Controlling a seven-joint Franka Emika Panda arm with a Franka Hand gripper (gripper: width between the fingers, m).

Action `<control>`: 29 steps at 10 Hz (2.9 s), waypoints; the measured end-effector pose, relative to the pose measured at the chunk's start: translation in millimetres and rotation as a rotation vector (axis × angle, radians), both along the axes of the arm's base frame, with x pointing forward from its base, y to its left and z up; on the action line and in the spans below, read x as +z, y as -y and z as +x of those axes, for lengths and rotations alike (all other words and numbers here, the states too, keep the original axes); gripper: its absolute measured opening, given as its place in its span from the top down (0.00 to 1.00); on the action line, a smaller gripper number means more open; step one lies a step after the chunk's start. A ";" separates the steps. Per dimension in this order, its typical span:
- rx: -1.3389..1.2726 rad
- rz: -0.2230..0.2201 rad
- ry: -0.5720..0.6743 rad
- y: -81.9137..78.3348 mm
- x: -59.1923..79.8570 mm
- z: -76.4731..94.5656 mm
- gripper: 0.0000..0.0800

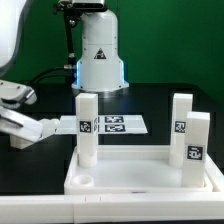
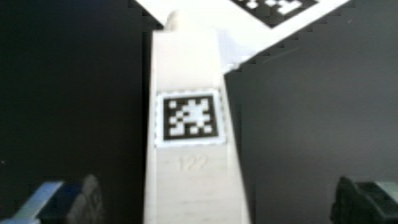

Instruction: Assemble desk

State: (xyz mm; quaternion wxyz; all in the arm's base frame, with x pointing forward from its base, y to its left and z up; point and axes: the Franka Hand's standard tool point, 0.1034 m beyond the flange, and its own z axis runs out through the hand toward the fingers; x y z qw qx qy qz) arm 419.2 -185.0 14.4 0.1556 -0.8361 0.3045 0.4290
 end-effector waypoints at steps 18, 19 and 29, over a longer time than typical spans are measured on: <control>0.155 -0.330 0.699 -17.0 128.1 107.5 0.64; 0.204 -0.365 0.784 -21.3 141.6 125.6 0.64; 0.208 -0.712 1.292 -120.3 172.1 190.4 0.64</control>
Offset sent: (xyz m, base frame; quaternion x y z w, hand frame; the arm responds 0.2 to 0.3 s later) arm 0.0000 0.0000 0.0000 0.0000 0.0000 0.0000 1.0000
